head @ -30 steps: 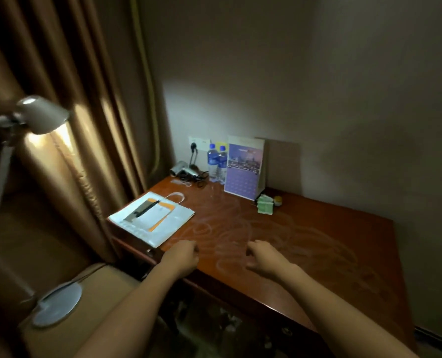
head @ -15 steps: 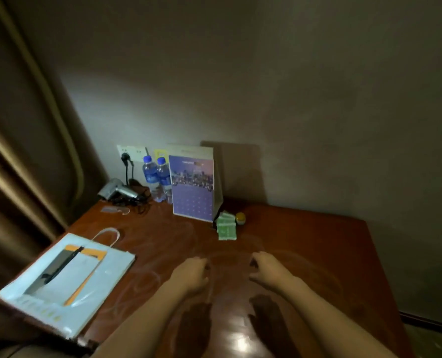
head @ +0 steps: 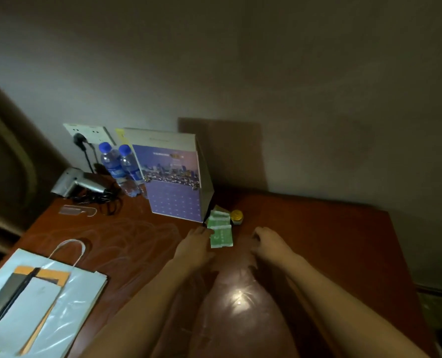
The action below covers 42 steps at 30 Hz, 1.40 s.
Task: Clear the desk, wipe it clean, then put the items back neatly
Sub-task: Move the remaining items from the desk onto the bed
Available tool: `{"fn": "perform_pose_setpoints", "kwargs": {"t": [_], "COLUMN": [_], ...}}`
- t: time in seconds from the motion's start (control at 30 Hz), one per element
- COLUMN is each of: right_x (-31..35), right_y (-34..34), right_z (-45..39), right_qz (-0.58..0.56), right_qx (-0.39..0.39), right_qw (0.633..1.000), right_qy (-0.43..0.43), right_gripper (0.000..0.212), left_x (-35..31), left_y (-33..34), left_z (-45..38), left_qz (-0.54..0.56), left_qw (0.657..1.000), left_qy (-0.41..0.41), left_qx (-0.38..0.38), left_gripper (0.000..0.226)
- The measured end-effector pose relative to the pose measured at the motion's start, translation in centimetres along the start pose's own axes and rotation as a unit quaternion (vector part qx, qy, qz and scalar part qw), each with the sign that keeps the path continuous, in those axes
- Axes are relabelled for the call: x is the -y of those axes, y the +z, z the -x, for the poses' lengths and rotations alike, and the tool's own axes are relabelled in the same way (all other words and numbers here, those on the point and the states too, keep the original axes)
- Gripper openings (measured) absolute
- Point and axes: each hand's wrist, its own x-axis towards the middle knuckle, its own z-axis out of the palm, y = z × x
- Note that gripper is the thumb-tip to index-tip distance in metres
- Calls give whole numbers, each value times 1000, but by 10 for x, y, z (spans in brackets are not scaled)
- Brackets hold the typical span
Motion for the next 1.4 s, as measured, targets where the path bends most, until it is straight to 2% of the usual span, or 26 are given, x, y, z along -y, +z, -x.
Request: {"fn": "perform_pose_setpoints", "kwargs": {"t": [0.1,0.33,0.5,0.57,0.73,0.9,1.13,1.3,1.4], "right_x": [-3,-7,1,2,2,1,-3,-3,-2], "right_y": [3,2,13,19,34,42,49,48,49], "right_z": [-18,-72,-103,-114,-129,-132,-125,-111,-93], "right_qz": [-9,-43,-97,-93,-87,-102,-121,-128,-131], "right_qx": [1,-1,-21,-18,-30,-55,-75,-74,-81], "right_qw": [1000,999,995,995,996,993,990,989,987], "right_qy": [12,15,7,7,6,11,16,27,48], "right_gripper": [40,49,72,76,59,38,31,33,30], "left_x": [3,13,24,28,29,29,25,29,30], "left_y": [0,4,8,9,14,22,21,21,21], "left_z": [-35,-104,-131,-142,-157,-160,-160,-152,-143], "left_qz": [-5,-57,-105,-108,-128,-136,-127,-97,-39], "left_qw": [1000,996,989,988,979,979,979,985,991], "left_qy": [7,38,73,70,81,79,53,53,48], "left_qx": [2,58,73,88,134,132,149,134,119], "left_gripper": [64,85,96,100,102,101,103,79,62]}}
